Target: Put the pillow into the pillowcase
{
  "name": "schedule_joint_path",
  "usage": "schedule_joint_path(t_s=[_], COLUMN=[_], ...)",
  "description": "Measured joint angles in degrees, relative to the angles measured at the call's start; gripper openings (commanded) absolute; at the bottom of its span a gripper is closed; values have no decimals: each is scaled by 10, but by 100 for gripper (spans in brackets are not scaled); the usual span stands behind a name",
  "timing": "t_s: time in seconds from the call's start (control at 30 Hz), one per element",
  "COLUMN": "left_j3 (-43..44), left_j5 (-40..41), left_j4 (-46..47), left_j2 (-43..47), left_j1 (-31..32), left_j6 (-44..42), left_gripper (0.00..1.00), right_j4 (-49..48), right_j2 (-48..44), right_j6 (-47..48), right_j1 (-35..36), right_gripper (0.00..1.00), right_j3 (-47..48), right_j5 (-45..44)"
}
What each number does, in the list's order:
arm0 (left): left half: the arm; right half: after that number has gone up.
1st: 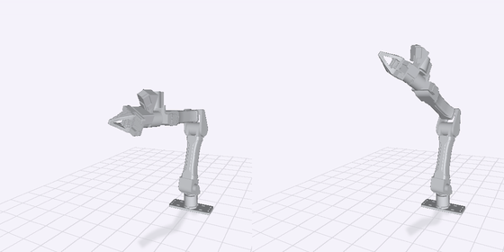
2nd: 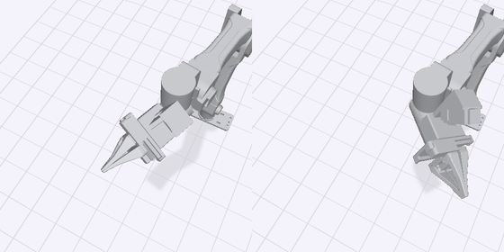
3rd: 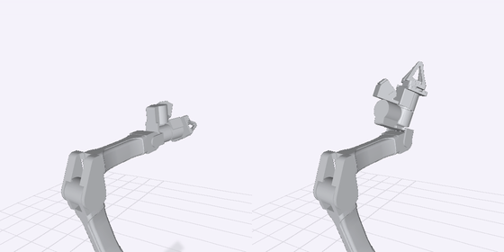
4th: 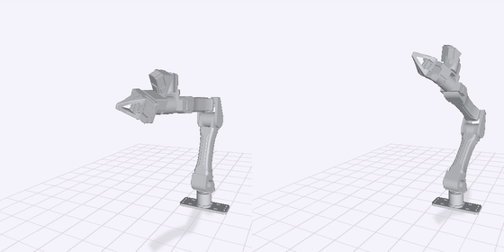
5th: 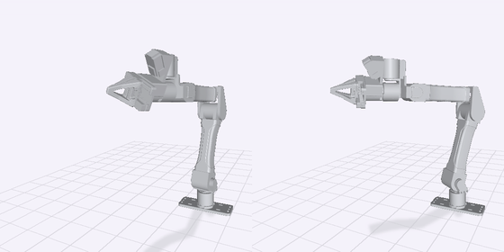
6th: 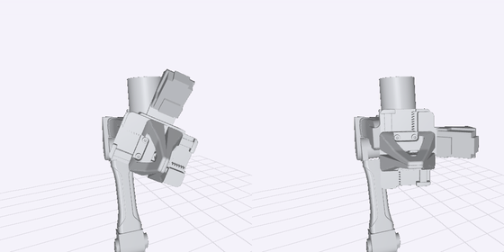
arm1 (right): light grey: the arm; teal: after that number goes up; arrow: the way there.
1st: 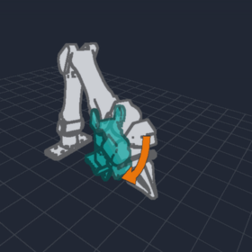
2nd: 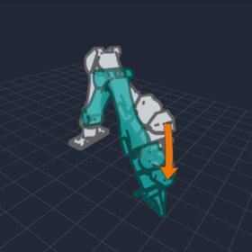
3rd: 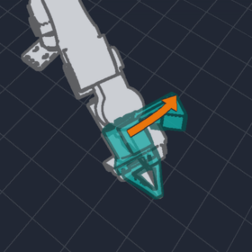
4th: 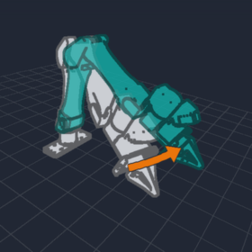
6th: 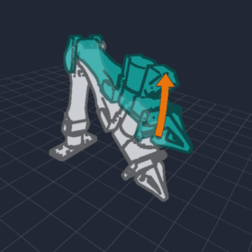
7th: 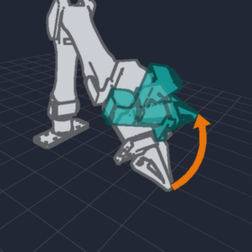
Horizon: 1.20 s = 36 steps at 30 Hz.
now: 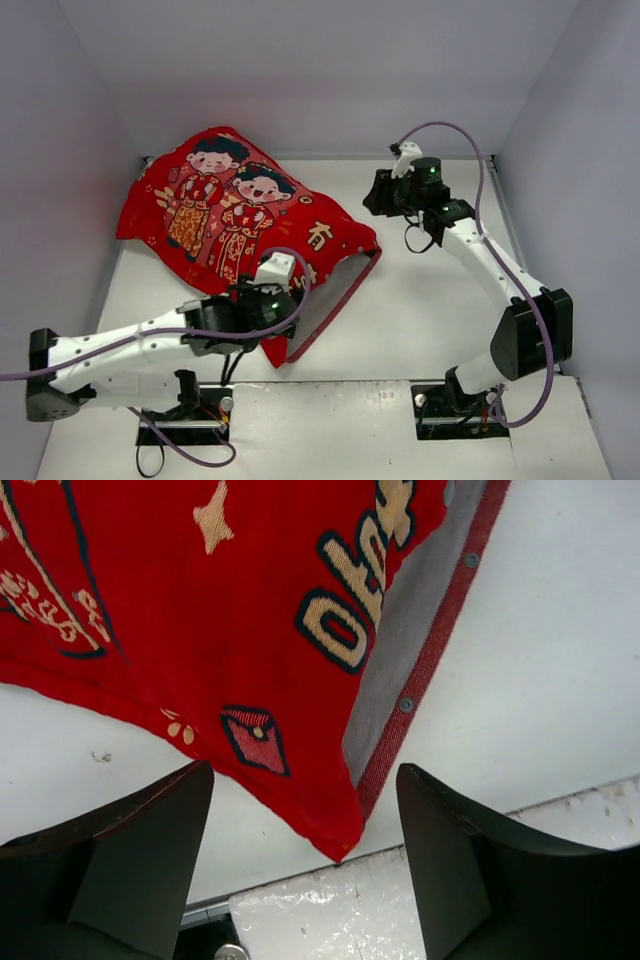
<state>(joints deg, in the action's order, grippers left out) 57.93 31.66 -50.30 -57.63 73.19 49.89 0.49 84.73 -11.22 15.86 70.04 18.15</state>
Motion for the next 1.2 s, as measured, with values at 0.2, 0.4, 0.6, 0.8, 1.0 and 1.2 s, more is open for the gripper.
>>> schedule_joint_path(t_s=[0.2, 0.4, 0.6, 0.8, 1.0, 1.2], left_j3=[52, 109, 150, 162, 169, 206], left_j5=[-8, -22, -57, -72, -79, -109], left_j4=[12, 24, 34, 37, 32, 29], left_j2=[-110, -174, -250, -297, -323, -326], left_j1=[-69, -118, -121, -131, -160, -160], left_j6=[-33, -76, -107, -127, -142, -158], left_gripper=[70, 70, 70, 54, 0, 0], right_j4=[-2, -21, -96, -220, -365, -554], right_j2=[-2, -56, -132, -139, -61, 75], right_j6=[-22, -76, -159, -252, -314, -375], right_j1=[56, 59, 59, 68, 110, 150], right_gripper=[40, 36, 31, 19, 10, 6], right_j3=[-38, -163, -304, -396, -409, -425], right_j5=[3, -5, 37, 85, 110, 140])
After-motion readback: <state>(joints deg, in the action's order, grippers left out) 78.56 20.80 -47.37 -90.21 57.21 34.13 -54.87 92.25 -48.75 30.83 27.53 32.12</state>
